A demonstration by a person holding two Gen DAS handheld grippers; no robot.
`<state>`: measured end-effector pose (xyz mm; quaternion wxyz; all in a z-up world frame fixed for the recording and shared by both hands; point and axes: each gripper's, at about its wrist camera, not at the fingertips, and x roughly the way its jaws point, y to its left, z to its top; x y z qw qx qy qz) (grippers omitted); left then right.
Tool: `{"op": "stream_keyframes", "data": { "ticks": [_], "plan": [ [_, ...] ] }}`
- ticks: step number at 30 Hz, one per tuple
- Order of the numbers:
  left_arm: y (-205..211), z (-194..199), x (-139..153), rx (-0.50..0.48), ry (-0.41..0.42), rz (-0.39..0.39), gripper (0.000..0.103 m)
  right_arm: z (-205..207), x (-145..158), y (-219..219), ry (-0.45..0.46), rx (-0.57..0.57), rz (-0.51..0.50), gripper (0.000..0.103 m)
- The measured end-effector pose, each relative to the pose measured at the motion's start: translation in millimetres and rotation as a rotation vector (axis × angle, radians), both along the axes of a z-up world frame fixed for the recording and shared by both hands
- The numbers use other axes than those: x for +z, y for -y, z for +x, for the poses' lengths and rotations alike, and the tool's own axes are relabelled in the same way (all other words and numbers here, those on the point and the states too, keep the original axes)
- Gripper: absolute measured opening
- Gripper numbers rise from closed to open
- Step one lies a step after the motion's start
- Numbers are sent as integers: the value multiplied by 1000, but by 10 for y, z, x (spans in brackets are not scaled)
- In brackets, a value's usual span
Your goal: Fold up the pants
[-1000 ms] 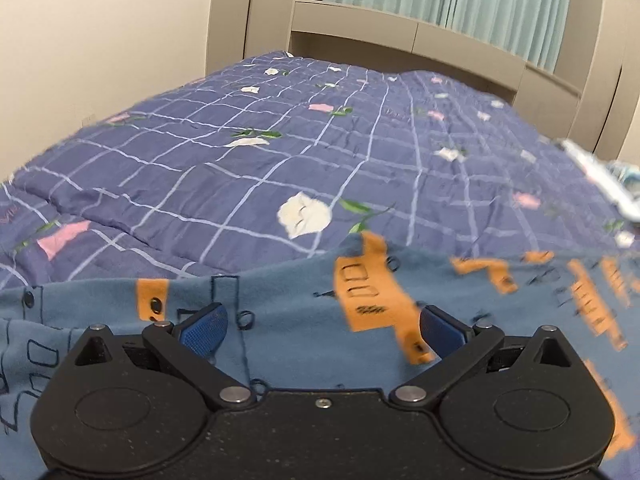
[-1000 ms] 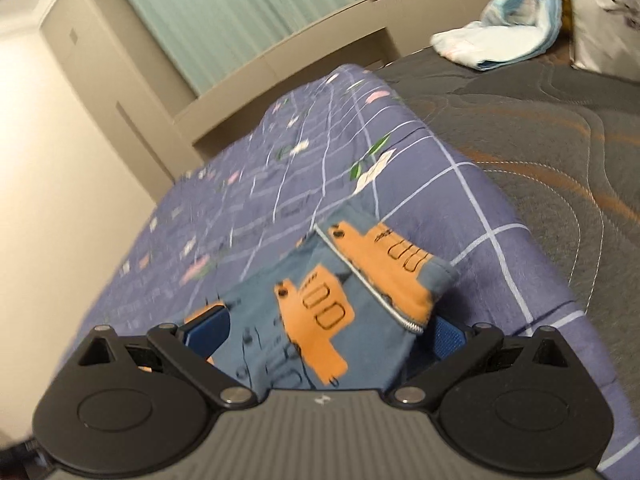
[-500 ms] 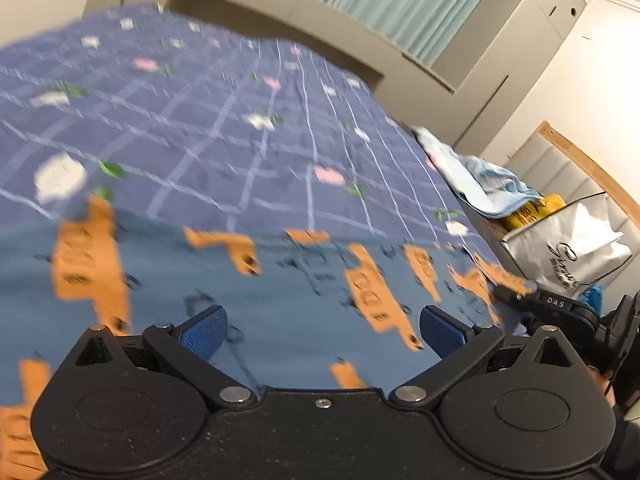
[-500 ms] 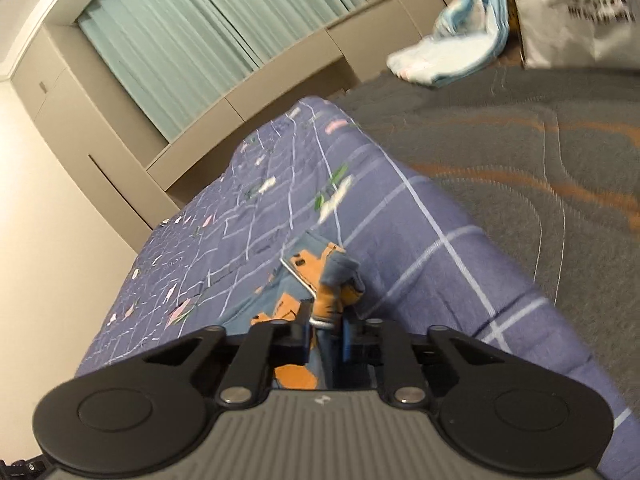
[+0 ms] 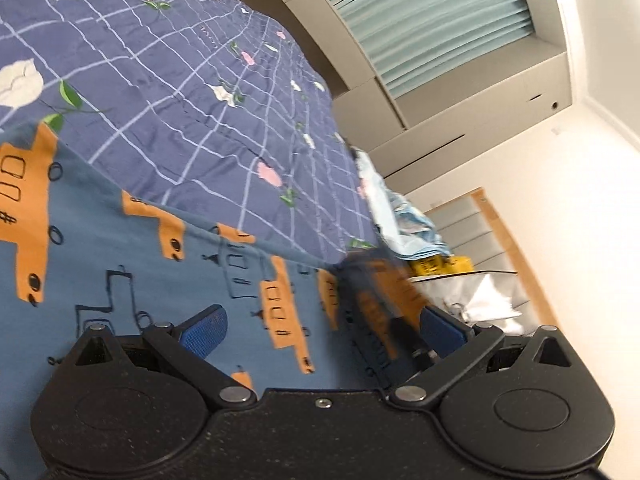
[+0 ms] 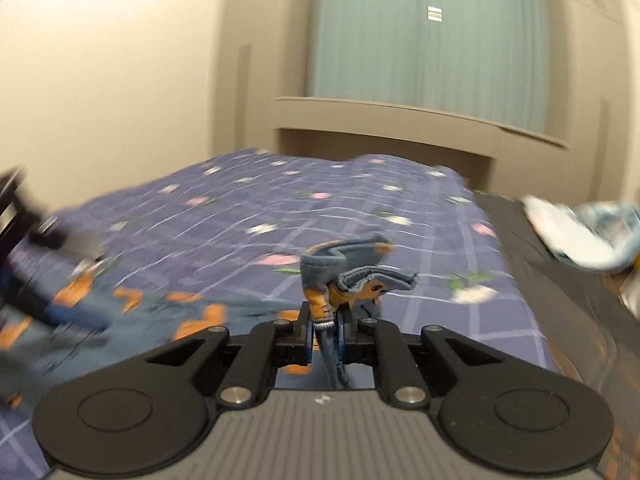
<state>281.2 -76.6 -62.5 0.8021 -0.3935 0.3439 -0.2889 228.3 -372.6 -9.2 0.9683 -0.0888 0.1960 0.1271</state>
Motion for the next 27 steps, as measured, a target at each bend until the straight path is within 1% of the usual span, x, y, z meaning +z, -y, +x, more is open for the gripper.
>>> {"op": "stream_keyframes", "data": {
  "ticks": [2, 5, 7, 9, 11, 12, 13, 14, 15, 17, 19, 21, 22, 23, 24, 26, 27],
  "plan": [
    [6, -5, -17, -15, -4, -18, 102, -82, -11, -219, -7, 54, -45, 13],
    [26, -4, -92, -37, -35, -33, 102, -210, -66, -518, -27, 127, -94, 12],
    [44, -9, -142, -45, -51, -42, 102, -301, -131, -664, -46, 162, -129, 12],
    [53, -15, -174, -45, -54, -40, 102, -383, -229, -818, -54, 190, -190, 13],
    [69, -6, -179, -43, -52, -30, 101, -452, -310, -901, -58, 204, -233, 15],
    [72, 6, -184, -39, -57, -21, 99, -468, -353, -942, -64, 205, -248, 17],
    [88, 21, -187, -32, -69, -3, 95, -478, -391, -958, -70, 207, -257, 20],
    [110, 29, -187, -28, -76, 15, 92, -477, -425, -974, -77, 205, -262, 21],
    [131, 41, -186, -21, -81, 34, 90, -483, -450, -980, -81, 203, -261, 22],
    [185, 65, -186, -3, -98, 82, 83, -475, -469, -990, -82, 196, -252, 22],
    [226, 86, -183, 11, -100, 111, 78, -467, -478, -994, -83, 194, -244, 22],
    [269, 110, -175, 27, -109, 147, 70, -446, -482, -964, -85, 193, -238, 22],
    [286, 121, -171, 33, -112, 157, 62, -442, -491, -966, -85, 192, -236, 22],
    [298, 137, -175, 33, -119, 159, 51, -448, -486, -940, -85, 192, -235, 22],
    [307, 152, -185, 29, -131, 158, 45, -438, -493, -924, -84, 191, -234, 22],
    [318, 196, -215, 32, -167, 166, 18, -426, -496, -898, -82, 188, -233, 23],
    [320, 206, -227, 42, -177, 170, 16, -425, -498, -895, -79, 184, -233, 23]
  ]
}}
